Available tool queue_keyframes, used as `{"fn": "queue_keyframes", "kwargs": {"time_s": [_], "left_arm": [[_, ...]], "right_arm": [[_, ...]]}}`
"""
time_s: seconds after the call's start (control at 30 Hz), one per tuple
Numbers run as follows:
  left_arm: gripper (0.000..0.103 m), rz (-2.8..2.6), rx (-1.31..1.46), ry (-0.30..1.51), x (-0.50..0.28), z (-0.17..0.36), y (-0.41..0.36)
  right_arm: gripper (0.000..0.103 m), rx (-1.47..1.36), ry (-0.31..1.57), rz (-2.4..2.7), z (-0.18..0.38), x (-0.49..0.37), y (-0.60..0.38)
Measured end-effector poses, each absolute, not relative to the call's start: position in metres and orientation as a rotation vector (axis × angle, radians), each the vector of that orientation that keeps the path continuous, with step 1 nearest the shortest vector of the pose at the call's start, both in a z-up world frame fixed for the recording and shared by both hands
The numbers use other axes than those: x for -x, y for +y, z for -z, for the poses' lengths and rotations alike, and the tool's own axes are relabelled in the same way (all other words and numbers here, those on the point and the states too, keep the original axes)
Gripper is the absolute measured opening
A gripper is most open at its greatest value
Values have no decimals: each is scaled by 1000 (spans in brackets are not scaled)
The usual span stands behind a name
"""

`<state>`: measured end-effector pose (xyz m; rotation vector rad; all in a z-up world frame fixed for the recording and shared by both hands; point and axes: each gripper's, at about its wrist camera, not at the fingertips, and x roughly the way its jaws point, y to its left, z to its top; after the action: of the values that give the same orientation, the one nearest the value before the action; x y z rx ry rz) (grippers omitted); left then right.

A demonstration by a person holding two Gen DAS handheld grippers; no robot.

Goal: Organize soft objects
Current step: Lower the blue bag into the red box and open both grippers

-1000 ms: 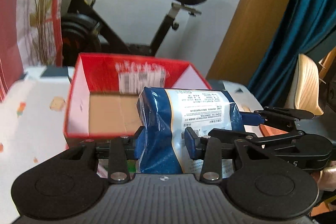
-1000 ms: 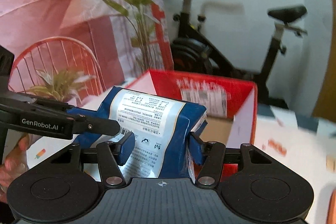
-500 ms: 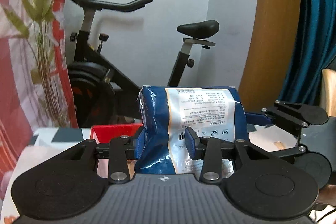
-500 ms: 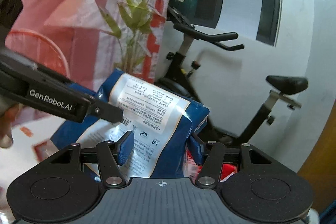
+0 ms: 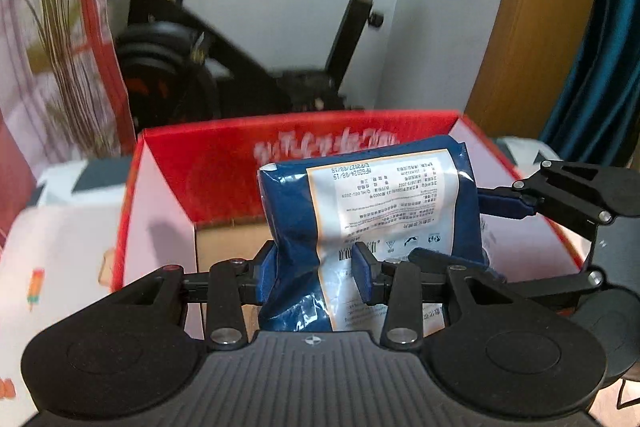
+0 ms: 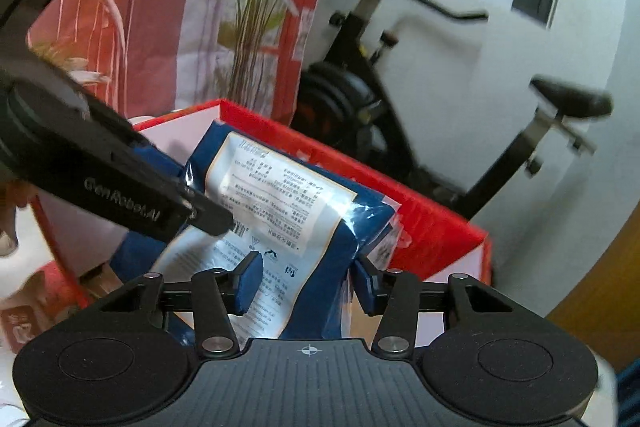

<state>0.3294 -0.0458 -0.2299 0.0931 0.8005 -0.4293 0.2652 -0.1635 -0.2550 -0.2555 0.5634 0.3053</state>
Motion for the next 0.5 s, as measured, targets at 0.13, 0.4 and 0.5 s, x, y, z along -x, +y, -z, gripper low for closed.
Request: {"fn": "queue_keyframes", "kwargs": {"time_s": [0.13, 0.4, 0.5], "left_arm": [[42, 441, -140, 868, -332, 238, -48], [41, 449, -140, 983, -335, 250, -44], [41, 445, -150, 1010, -338, 256, -44]], "right_arm": [[33, 202, 641, -316, 260, -270, -170], [27, -8, 816, -310, 268, -293, -190], [26, -65, 881, -300, 274, -301, -193]]}}
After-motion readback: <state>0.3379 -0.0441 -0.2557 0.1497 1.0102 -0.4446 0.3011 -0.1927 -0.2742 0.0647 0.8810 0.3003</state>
